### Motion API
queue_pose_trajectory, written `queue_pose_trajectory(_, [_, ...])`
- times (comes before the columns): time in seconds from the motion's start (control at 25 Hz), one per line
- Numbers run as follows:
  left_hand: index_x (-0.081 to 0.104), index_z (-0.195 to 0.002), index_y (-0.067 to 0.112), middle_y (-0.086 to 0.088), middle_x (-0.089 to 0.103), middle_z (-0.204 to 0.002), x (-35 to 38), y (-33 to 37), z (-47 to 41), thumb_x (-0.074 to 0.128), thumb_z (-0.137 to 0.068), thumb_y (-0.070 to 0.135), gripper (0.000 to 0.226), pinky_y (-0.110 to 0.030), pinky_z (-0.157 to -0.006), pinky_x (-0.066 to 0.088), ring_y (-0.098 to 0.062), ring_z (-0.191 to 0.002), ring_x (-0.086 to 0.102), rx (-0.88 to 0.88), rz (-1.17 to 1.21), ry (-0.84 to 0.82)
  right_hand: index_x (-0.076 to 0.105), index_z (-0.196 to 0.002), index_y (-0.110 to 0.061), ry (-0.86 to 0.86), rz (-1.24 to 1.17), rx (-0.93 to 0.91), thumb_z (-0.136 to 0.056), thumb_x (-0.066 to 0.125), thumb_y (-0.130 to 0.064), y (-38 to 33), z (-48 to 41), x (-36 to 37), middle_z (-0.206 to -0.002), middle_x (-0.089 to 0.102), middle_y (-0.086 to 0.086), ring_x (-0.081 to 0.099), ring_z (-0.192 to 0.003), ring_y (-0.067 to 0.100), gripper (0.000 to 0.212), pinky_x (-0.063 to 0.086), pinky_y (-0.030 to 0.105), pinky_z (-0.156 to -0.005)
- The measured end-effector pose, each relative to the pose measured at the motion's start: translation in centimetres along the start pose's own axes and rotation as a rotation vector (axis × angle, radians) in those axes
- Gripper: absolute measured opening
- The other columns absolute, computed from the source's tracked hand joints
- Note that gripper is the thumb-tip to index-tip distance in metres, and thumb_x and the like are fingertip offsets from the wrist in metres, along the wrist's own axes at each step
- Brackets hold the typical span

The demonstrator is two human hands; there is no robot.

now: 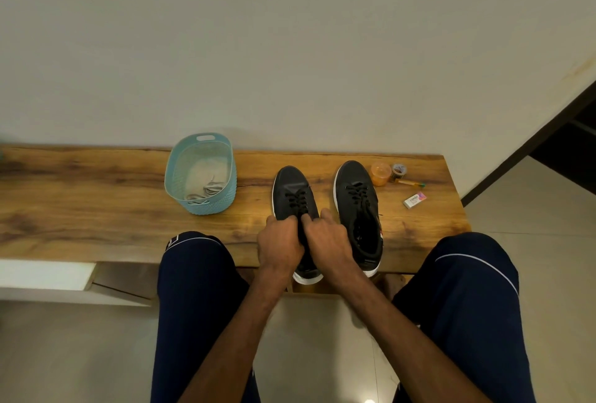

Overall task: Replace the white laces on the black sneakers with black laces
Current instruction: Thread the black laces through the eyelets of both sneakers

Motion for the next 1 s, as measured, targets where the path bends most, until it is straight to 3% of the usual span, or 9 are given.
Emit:
queue_pose_trajectory(0.16, [0.057, -0.102, 0.020, -0.003, 0.056, -0.106, 0.7, -0.9, 0.8, 0.066, -0.085, 0.019, 0.019, -0.028, -0.070, 0.043, -0.020, -0.105, 0.048, -0.032, 0.104, 0.019, 0.064, -0.112, -0.011, -0.050, 0.003, 0.015, -0.096, 0.057, -0.017, 0.4, 0.3, 0.7, -0.118, 0.057, 0.006, 0.043, -0.118, 0.025, 0.019, 0.049, 0.036, -0.086])
queue_pose_trajectory(0.28, [0.049, -0.116, 0.018, -0.004, 0.048, -0.118, 0.7, -2.5, 1.3, 0.075, -0.079, 0.022, 0.045, -0.027, -0.079, 0.043, -0.021, -0.112, 0.046, -0.117, 0.263, 0.025, 0.067, -0.115, -0.012, -0.122, -0.058, 0.036, -0.094, 0.061, -0.016, 1.3, 0.8, 1.3, -0.125, 0.049, 0.007, 0.044, -0.116, 0.025, 0.023, 0.048, 0.039, -0.094])
queue_pose_trajectory(0.36, [0.034, -0.138, 0.012, -0.010, 0.046, -0.131, 2.1, -3.1, 1.6, 0.076, -0.080, 0.020, 0.073, -0.034, -0.089, 0.049, -0.026, -0.121, 0.048, -0.183, 0.455, -0.087, 0.065, -0.116, -0.016, -0.082, -0.207, 0.095, -0.092, 0.064, -0.016, 3.1, 1.0, 0.6, -0.124, 0.049, 0.005, 0.046, -0.116, 0.023, 0.023, 0.048, 0.038, -0.095])
queue_pose_trajectory(0.44, [0.015, -0.152, 0.012, -0.013, 0.046, -0.141, 4.0, -2.6, 2.0, 0.069, -0.087, 0.012, 0.085, -0.046, -0.100, 0.050, -0.031, -0.128, 0.050, -0.246, 0.716, -0.256, 0.057, -0.121, -0.018, 0.085, -0.277, 0.208, -0.088, 0.069, -0.016, 6.5, 1.4, -1.4, -0.128, 0.047, 0.004, 0.043, -0.120, 0.024, 0.035, 0.047, 0.037, -0.096])
queue_pose_trajectory(0.52, [0.012, -0.155, 0.017, -0.013, 0.047, -0.146, 4.9, -1.9, 2.1, 0.057, -0.094, 0.007, 0.077, -0.051, -0.105, 0.046, -0.032, -0.132, 0.049, -0.243, 0.805, -0.334, 0.041, -0.136, -0.016, 0.103, -0.301, 0.413, -0.084, 0.073, -0.023, 11.3, 2.3, -1.5, -0.140, 0.041, 0.009, 0.040, -0.129, 0.030, 0.061, 0.045, 0.043, -0.101])
queue_pose_trajectory(0.64, [0.006, -0.158, 0.019, -0.013, 0.044, -0.150, 5.0, -1.5, 1.9, 0.046, -0.100, 0.012, 0.071, -0.051, -0.108, 0.043, -0.033, -0.134, 0.047, -0.190, 0.715, -0.316, 0.020, -0.149, -0.011, -0.242, -0.466, 0.652, -0.088, 0.070, -0.025, 15.2, 4.3, 2.5, -0.145, 0.043, 0.017, 0.045, -0.132, 0.035, 0.080, 0.043, 0.046, -0.103])
queue_pose_trajectory(0.72, [0.005, -0.158, 0.021, -0.012, 0.041, -0.151, 5.0, -1.3, 1.4, 0.043, -0.101, 0.013, 0.069, -0.049, -0.109, 0.043, -0.032, -0.134, 0.047, -0.154, 0.693, -0.277, 0.023, -0.147, -0.005, -0.306, -0.522, 0.619, -0.092, 0.060, -0.015, 14.1, 4.3, 3.9, -0.135, 0.053, 0.020, 0.054, -0.123, 0.034, 0.067, 0.048, 0.042, -0.097])
queue_pose_trajectory(0.8, [0.010, -0.158, 0.020, -0.010, 0.040, -0.152, 4.8, -1.1, 0.5, 0.041, -0.101, 0.013, 0.065, -0.048, -0.108, 0.044, -0.030, -0.133, 0.047, -0.104, 0.656, -0.221, 0.024, -0.146, -0.003, -0.199, -0.504, 0.548, -0.093, 0.054, -0.009, 12.9, 3.5, 3.6, -0.128, 0.056, 0.023, 0.058, -0.115, 0.036, 0.062, 0.051, 0.045, -0.095])
queue_pose_trajectory(1.0, [0.020, -0.157, 0.019, -0.007, 0.044, -0.150, 4.5, -1.4, -1.7, 0.038, -0.102, 0.015, 0.058, -0.033, -0.098, 0.046, -0.024, -0.125, 0.053, -0.064, 0.566, -0.098, 0.016, -0.153, -0.004, -0.102, -0.480, 0.473, -0.098, 0.047, -0.014, 11.7, 1.6, 3.1, -0.127, 0.055, 0.025, 0.060, -0.109, 0.039, 0.064, 0.051, 0.048, -0.093])
Point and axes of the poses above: each hand's wrist, its own z-axis away from the middle knuckle, its own x-axis out of the palm, y = z × x, the point moved 9 cm from there along -z, towards the middle knuckle
